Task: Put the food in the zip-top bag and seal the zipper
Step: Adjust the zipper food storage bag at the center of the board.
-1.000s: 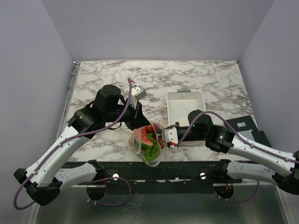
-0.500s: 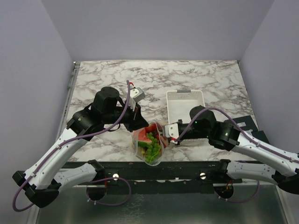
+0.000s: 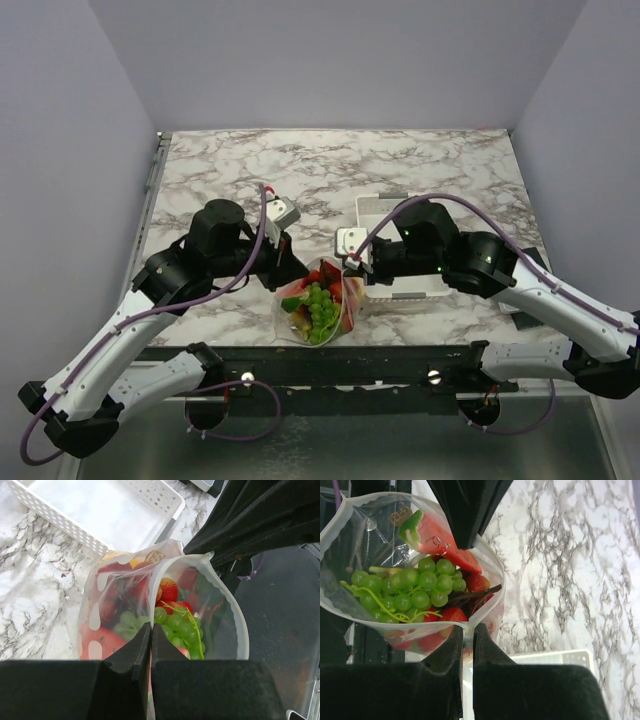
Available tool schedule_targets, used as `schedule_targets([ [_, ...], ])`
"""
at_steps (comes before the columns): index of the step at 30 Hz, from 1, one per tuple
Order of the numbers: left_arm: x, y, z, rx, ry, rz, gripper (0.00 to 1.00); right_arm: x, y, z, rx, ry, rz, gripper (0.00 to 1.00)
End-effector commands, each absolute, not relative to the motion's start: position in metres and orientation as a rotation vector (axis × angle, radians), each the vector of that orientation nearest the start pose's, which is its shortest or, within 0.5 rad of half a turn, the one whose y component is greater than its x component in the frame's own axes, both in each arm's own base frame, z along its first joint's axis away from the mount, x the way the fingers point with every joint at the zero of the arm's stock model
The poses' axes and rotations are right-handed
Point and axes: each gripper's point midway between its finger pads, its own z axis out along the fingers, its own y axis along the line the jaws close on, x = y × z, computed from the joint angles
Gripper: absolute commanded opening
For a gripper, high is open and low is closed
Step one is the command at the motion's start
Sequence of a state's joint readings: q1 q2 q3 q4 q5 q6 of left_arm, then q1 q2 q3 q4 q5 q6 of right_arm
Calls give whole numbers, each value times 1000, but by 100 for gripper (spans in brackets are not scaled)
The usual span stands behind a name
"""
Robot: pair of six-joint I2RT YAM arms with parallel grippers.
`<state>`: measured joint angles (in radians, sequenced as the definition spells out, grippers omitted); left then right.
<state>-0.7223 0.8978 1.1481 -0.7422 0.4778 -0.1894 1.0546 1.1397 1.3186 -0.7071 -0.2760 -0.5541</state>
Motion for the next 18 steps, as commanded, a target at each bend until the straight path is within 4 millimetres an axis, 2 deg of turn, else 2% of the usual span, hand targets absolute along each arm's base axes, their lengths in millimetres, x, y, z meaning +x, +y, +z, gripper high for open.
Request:
schedule_targets([
  [1,140,-230,304,839,1930,-987,4,141,297,315,-1601,1455,591,1],
  [4,142,-224,306,810,1919,-957,4,139,294,316,-1618,1501,594,1],
  [6,146,-218,310,773,1906,-918,9,140,292,315,-1611,1542,580,1],
  [10,151,-212,321,723,1856,-885,29,137,295,314,-1613,1564,614,1],
  [14,143,-217,332,757,1781,-945,60,132,302,318,-1601,1562,672,1],
  [18,135,-222,344,804,1699,-1001,79,130,307,323,-1591,1564,706,1],
])
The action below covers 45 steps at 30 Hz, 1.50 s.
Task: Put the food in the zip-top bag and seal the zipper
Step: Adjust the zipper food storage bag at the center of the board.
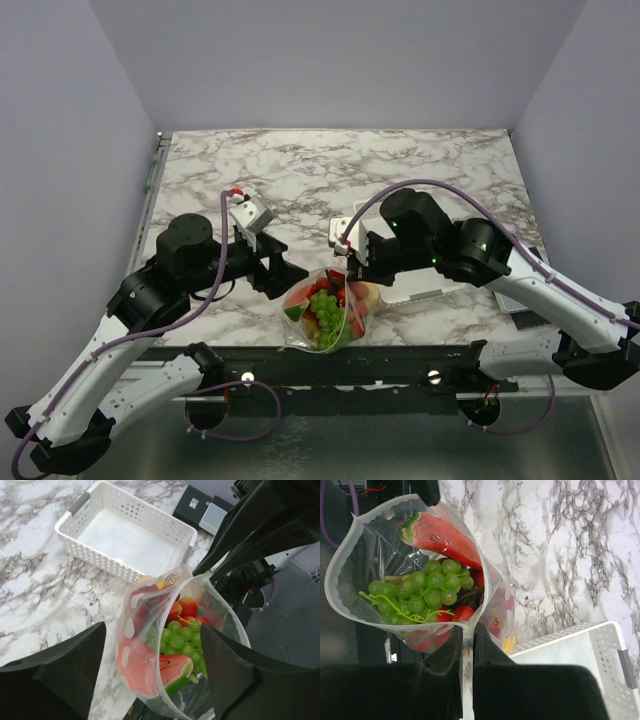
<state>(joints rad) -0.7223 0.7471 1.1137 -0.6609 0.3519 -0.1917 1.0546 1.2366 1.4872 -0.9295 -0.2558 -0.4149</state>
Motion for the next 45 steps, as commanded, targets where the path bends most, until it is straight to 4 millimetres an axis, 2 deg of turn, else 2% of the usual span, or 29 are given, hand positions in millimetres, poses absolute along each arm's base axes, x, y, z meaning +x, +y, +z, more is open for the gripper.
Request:
schedule_targets([
  [1,131,-225,347,826,1676,-1026,82,130,308,323,-1590,1568,714,1],
  [5,121,-234,354,881,1595,-1105,92,129,314,326,-1573,1588,748,1],
  [19,119,-252,348,986,1461,-1163,99,133,336,325,-1559,1683,804,1],
  [25,124,-252,350,983,1385,-1128,99,128,341,329,-1582,1658,850,1],
  [36,126,-254,338,1028,1317,-1094,99,110,342,341,-1633,1594,954,1],
  [41,121,-256,338,1052,1295,-1117,99,105,341,342,-1646,1581,981,1],
  [45,109,-261,335,1113,1278,-1194,98,103,341,344,-1644,1576,992,1],
])
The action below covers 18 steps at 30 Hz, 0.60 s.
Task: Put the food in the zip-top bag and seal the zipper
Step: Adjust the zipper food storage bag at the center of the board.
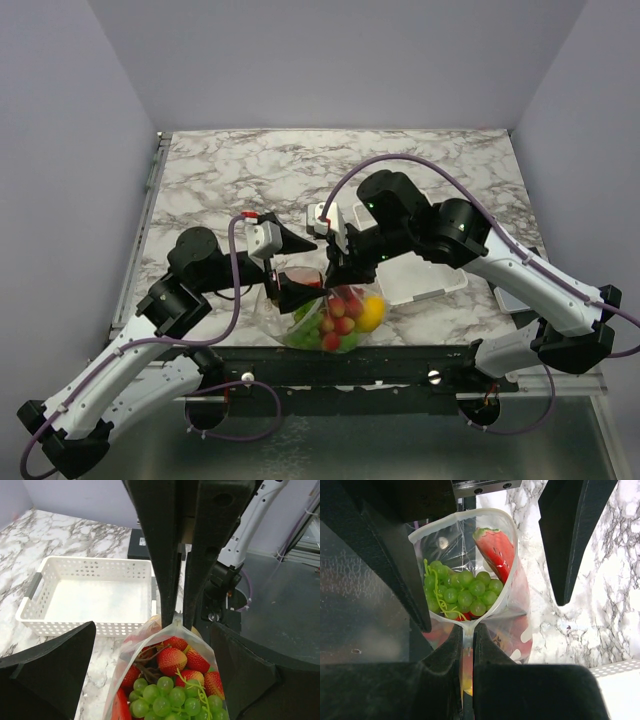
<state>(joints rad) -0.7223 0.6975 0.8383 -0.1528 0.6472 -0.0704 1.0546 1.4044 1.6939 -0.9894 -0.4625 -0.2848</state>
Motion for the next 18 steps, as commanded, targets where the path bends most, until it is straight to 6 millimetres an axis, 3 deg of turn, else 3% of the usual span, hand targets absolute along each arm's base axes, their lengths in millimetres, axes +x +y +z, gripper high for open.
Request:
schedule_targets([
  [1,106,-262,334,1125,1278,-1209,97,104,341,344,-1640,1577,988,1],
  [7,102,-260,318,1134,1306,-1225,94,109,340,350,-1608,1589,961,1],
  [18,93,-253,311,1130,1291,-1229,83,121,342,362,-1521,1630,923,1],
])
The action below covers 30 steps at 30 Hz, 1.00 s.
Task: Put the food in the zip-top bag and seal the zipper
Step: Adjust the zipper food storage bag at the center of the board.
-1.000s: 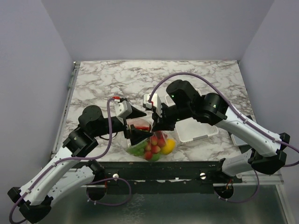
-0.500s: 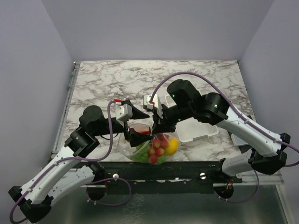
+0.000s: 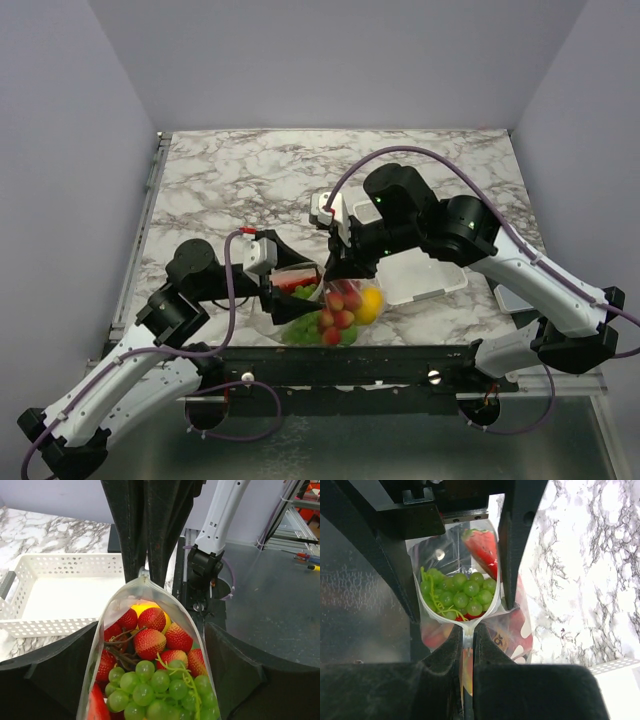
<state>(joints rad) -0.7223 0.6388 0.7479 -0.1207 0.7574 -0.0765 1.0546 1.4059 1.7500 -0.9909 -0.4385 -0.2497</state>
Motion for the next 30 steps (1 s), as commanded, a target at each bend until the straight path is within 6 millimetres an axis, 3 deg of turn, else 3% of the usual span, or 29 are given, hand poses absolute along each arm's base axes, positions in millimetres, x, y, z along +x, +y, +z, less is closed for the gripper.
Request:
schedule_targets([
  [1,93,-253,311,1131,1291,-1229,79,121,343,363,-1514,1631,923,1],
  [9,92,-256,309,1160,1283,-1237,33,124,345,368,-1479,1641,929,0],
  [13,91,-256,309,1173,1277,-1243,1,124,346,366,-1480,1645,931,1],
  [23,96,-255,314,1160,1276,-1196,0,125,341,355,-1484,1663,903,1],
  [27,101,-256,316,1147,1304,-1192,0,125,335,352,-1476,1629,885,11],
  [30,101,-257,318,1147,1308,-1199,0,123,330,352,-1474,1578,879,25],
])
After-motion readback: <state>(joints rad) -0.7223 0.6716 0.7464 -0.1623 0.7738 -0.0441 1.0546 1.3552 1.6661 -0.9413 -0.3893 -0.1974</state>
